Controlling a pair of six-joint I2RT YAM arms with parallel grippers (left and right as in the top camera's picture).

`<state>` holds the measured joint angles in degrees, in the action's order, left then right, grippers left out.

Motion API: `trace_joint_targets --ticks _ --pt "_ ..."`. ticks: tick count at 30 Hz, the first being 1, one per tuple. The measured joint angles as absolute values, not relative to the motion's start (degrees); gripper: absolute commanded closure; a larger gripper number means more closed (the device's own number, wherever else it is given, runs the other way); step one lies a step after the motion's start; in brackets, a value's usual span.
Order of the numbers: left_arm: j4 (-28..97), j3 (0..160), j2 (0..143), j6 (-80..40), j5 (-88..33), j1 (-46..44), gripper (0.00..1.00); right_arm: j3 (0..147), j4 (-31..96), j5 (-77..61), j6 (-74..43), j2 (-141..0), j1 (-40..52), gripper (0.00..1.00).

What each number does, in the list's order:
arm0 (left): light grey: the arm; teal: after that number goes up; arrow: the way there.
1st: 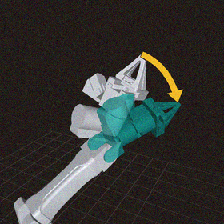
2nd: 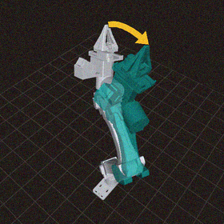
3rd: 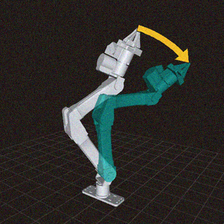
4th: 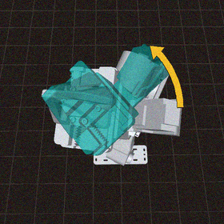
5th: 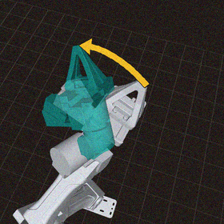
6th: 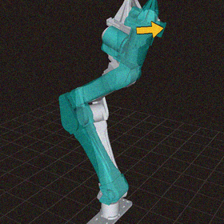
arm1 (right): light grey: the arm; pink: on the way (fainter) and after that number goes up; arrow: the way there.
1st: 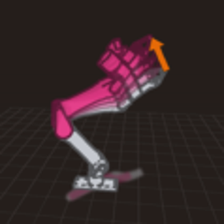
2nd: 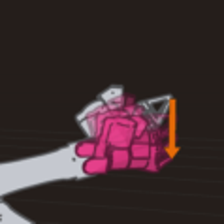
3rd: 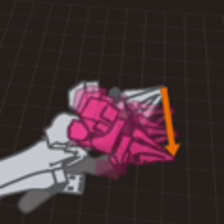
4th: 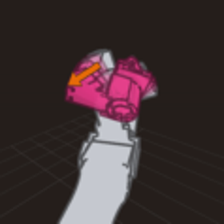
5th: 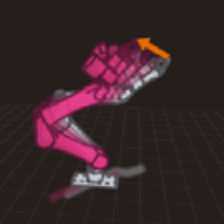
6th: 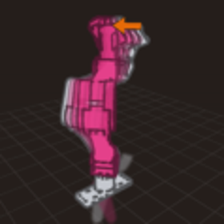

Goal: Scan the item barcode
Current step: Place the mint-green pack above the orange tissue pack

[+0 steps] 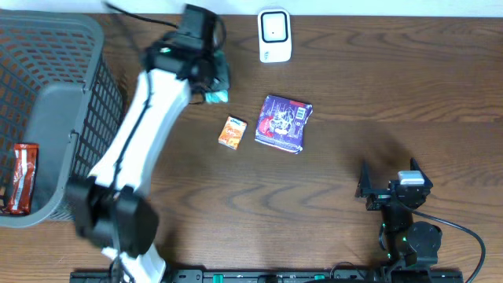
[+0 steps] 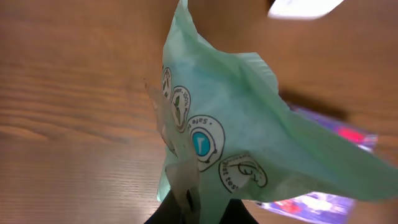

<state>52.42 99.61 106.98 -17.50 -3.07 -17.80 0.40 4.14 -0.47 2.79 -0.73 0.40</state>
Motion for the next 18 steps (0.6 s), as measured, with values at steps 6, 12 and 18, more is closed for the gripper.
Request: trace_joint_targets --ticks 6,12,18 --pt "52.42 99.59 116.27 -17.28 -2.17 -19.64 0.61 0.40 4.14 -0.47 2.81 -0.73 0.40 0.01" --pt "52.49 99.55 120.44 -16.88 -1.93 -19.84 0.47 0.40 4.14 -0.47 2.81 -0.73 0.40 0.01" --pt "55.24 99.79 119.87 -16.71 -1.52 -19.64 0.40 0.40 4.14 -0.47 2.81 -0.73 0.40 0.01"
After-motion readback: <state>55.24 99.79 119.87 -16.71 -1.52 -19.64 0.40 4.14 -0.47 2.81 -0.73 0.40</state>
